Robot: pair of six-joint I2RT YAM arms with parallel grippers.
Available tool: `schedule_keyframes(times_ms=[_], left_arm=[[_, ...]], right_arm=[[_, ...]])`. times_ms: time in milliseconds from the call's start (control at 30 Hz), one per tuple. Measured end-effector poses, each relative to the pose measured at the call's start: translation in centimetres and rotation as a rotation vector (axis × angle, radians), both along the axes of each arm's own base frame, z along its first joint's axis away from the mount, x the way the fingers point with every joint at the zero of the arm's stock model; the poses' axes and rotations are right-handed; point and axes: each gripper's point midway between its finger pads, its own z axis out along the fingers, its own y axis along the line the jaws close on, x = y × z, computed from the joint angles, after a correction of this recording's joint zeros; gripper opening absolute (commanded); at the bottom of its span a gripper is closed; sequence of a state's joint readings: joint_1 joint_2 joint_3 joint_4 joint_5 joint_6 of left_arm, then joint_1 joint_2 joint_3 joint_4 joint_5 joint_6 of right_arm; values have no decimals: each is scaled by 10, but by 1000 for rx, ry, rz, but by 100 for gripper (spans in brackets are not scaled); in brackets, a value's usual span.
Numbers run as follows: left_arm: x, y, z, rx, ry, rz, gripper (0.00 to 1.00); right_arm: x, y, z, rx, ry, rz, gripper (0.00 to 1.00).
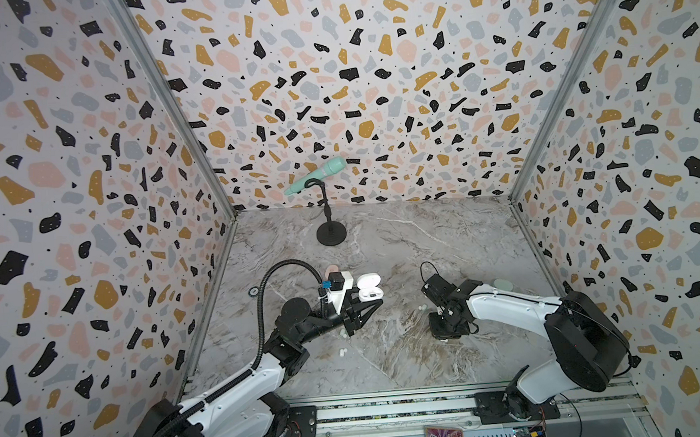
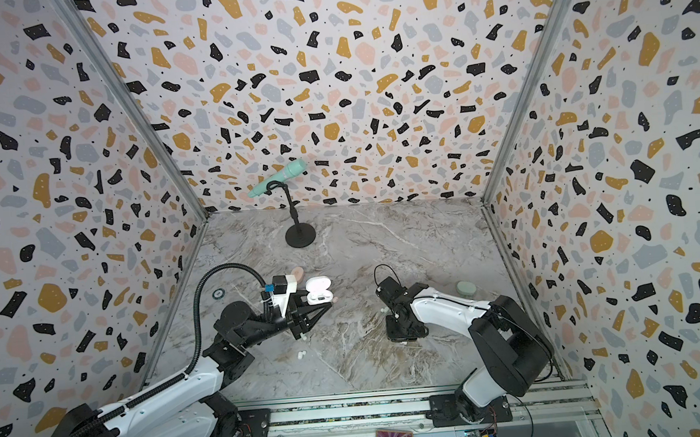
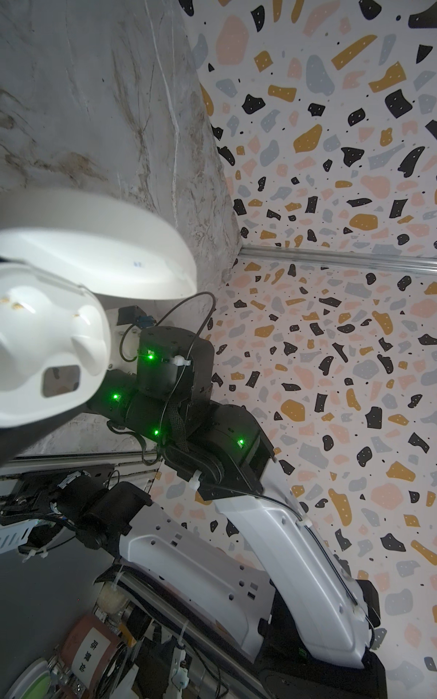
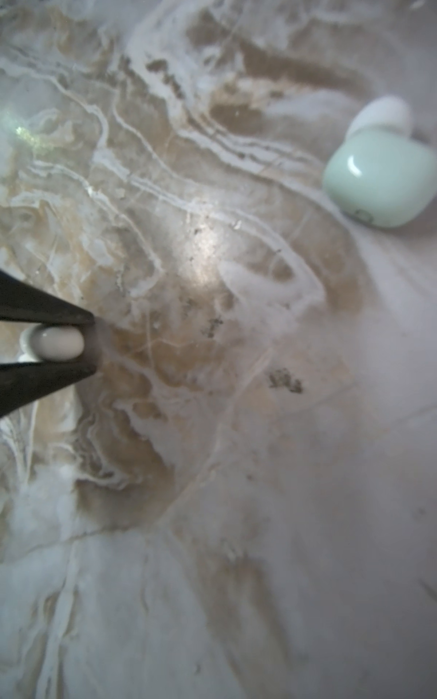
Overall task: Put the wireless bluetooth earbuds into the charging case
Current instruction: 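Lower the open right gripper over the white earbud on the table, then close the right gripper on the white earbud and lift it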
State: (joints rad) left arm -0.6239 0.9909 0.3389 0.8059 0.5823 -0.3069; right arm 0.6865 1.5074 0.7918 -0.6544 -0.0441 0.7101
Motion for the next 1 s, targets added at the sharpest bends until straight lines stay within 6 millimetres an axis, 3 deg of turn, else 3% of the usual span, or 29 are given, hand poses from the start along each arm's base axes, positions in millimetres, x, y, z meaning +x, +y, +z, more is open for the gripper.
schedule_keyframes(times_ms=[267,367,467,733,867,1000], left_arm=[[1,0,-4,14,6,0,13],[2,-2,-9,30,6,1,13],[6,-5,-11,42,9,0,13],[14,-19,-12,39,4,-30,13],[17,-29,-6,37,-17,-71,13],[18,-39,4,21,-56,-118,13]], right_arm=[[0,2,3,13,-5,4,13],[7,10,19,58,-39,15,12],[22,25,49,151,-111,33,12],[55,51,166,464,-358,111,12],[49,65,223,652,-464,214,12],[29,80,259,813,-501,328,12]])
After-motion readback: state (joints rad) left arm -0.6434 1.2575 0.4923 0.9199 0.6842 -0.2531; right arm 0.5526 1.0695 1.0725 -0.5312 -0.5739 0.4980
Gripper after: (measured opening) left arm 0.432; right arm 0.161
